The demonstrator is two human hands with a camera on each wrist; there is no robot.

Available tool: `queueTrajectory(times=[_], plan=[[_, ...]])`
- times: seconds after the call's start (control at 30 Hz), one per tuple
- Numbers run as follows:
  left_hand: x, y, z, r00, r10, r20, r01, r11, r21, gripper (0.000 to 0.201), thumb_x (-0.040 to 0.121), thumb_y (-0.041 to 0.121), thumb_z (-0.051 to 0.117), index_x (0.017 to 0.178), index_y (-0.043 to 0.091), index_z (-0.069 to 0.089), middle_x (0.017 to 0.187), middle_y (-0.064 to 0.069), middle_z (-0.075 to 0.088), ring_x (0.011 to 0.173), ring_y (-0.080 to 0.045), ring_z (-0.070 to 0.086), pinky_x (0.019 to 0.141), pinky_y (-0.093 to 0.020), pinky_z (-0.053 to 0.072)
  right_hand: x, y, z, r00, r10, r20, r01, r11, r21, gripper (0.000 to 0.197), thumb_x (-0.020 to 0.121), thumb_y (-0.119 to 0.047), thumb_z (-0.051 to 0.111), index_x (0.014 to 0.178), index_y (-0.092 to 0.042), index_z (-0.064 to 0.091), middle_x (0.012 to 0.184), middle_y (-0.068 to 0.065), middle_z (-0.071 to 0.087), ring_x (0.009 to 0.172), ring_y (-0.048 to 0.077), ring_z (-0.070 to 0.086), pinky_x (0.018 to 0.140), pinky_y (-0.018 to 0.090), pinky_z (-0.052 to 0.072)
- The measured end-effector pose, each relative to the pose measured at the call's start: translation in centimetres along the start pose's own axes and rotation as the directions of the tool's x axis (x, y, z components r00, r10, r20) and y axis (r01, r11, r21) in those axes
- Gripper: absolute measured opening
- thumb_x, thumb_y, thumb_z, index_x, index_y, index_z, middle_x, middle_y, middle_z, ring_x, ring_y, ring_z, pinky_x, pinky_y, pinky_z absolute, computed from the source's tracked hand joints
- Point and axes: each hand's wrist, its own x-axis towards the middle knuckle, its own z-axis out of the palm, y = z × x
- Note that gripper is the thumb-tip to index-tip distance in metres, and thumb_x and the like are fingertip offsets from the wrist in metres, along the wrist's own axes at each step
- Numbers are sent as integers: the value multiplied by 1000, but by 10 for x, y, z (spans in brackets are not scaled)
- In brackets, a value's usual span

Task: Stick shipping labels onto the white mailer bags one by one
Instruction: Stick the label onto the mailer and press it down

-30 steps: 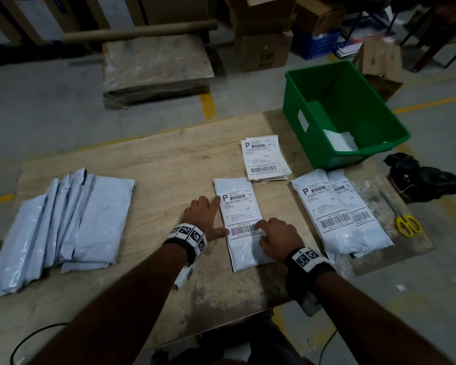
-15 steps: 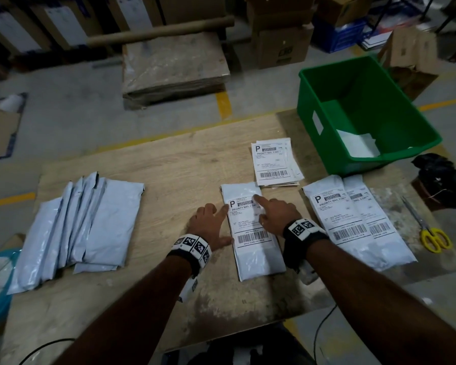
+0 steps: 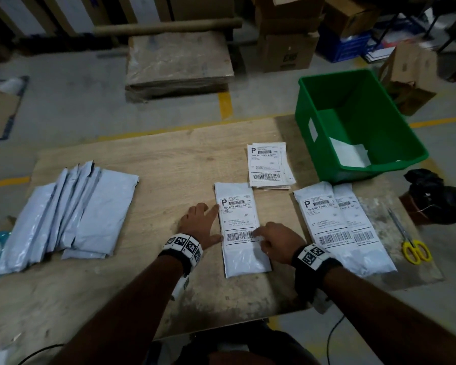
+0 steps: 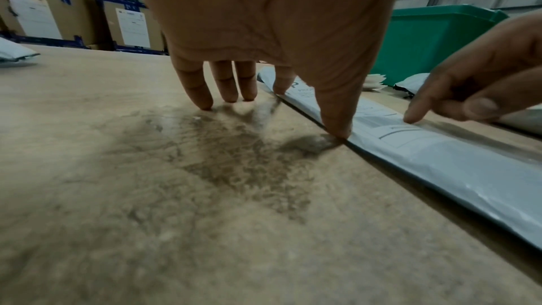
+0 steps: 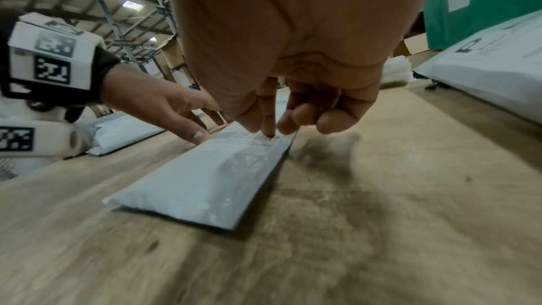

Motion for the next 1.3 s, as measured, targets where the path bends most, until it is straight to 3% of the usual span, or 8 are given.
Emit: queueTrajectory(times=[0.13,0.3,0.53,0.77,0.87,0.97,1.1,1.3], plan=[[-5,8,0,999,-51,0,50,979,-199,75,89,51,55,150,21,24,144,-13,34,130,-31,36,105,-43,37,9,-5,-3,997,-20,-68,18,1000,-25,28,87,-18,51,114,-15,57,113,11,51,104,31,52,84,37,45],[-15,20,2,996,-57,68,80,913,-401,65,94,39,53,150,22,25,125,-9,53,109,-24,56,93,-36,46,9,-7,-4,987,9,-161,-3,999,32,28,89,-15,50,117,-10,49,117,12,47,94,36,58,75,35,44],[-30,19,10,991,-44,129,83,945,-316,54,96,41,47,146,26,33,123,-9,52,112,-26,54,97,-35,43,4,-19,0,999,0,-48,3,998,67,40,86,-16,52,125,-11,40,115,15,56,104,33,56,82,33,44],[-52,8,14,994,-13,110,52,932,-359,49,97,36,47,140,13,43,128,-15,54,118,-30,51,99,-35,41,-3,-52,12,989,147,-29,-139,973,186,40,87,-16,54,122,-15,36,119,14,43,104,35,55,83,33,44],[-63,6,18,991,69,112,-33,955,-295,47,98,35,46,140,15,44,133,-14,48,122,-29,47,102,-36,39,-1,-66,18,965,247,-87,-221,947,234,40,89,-19,56,123,-12,36,123,16,45,109,35,54,89,36,46],[-72,0,24,987,120,104,-87,957,-276,48,97,33,47,142,15,42,139,-12,45,126,-27,45,105,-35,37,-1,-78,21,947,285,-150,-241,936,257,35,90,-15,56,120,-11,38,121,17,56,106,32,58,80,30,45],[-83,-10,20,982,154,111,-117,950,-288,53,98,34,45,146,14,35,146,-10,40,132,-26,41,109,-33,33,-5,-94,26,941,285,-183,-242,943,229,34,90,-14,55,123,-15,45,124,16,59,107,32,59,85,30,45],[-89,-22,6,979,199,39,-173,919,-353,54,97,30,47,147,15,34,146,-11,43,132,-26,43,110,-33,34,-22,-114,21,917,255,-307,-161,940,302,32,90,-4,53,120,-15,54,120,12,64,102,25,62,77,22,44]])
